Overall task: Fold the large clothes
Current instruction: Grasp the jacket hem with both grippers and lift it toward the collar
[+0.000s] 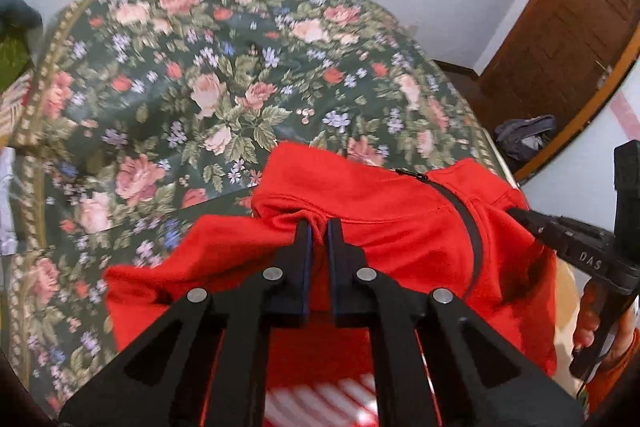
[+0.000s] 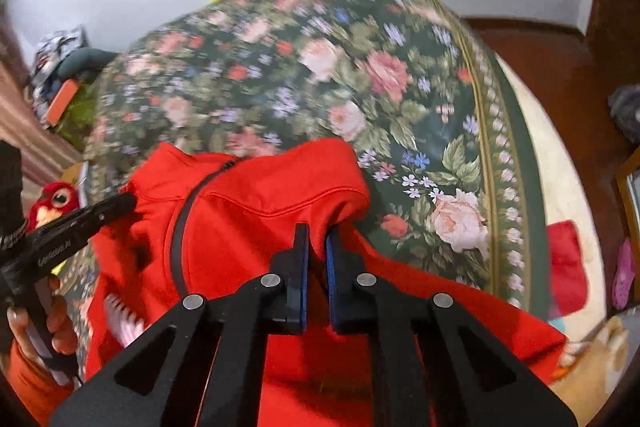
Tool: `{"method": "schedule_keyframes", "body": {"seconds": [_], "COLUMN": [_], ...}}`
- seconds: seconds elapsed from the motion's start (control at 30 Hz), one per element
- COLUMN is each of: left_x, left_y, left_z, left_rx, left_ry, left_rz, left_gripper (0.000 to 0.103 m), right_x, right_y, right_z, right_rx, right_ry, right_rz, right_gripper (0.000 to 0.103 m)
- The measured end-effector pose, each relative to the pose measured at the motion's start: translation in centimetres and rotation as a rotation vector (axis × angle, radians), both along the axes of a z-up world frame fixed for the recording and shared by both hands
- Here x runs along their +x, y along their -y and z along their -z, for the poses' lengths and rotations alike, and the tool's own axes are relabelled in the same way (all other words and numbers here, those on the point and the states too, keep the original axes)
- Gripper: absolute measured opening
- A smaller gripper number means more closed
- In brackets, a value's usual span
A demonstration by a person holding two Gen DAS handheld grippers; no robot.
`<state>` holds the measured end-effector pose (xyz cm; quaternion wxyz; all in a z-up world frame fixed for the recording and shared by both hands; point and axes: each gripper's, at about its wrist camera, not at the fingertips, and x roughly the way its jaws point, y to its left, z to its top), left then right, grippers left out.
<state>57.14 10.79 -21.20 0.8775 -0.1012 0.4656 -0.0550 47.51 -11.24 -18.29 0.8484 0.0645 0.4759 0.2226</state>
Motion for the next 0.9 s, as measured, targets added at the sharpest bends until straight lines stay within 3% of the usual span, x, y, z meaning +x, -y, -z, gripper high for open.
{"method": "schedule_keyframes", "body": {"seconds": [0.2,0.37,0.53,0.67,0.9], "left_x": [-6.6,-12.2,-17.9,-21.8,-25.9], "left_y": [-0.3,0.6,1.1,1.2,0.4], "left_z": [-5.5,-6.6,-4.5,-1.0,4.0], "left_rx": [0.003,0.045,0.025,-0.023,-0.022], "left_ry": [0.078,0.086,0.045,-0.03,-0.144], "left_rz": [0.04,0.09,0.109,0.093,0.053], "left_gripper": [0.0,0.0,0.0,0.0,0.0], "right_x": [-6.0,-11.5,-15.8,-18.3,-20.9], "right_y": [0.7,1.3,1.2,1.5,1.7], "right_z": [-4.3,-4.3,-1.8,0.8,3.6], "right_rx": [0.022,0.03,0.019,0.018,-0.081], "right_ry": [0.085,0.058,-0.002,-0.06,-0.092], "right_rz": [-0.057,-0.105,-0.125,-0.113,-0.112], "right_gripper": [0.007,0.006,0.006,0.006,0.006]}}
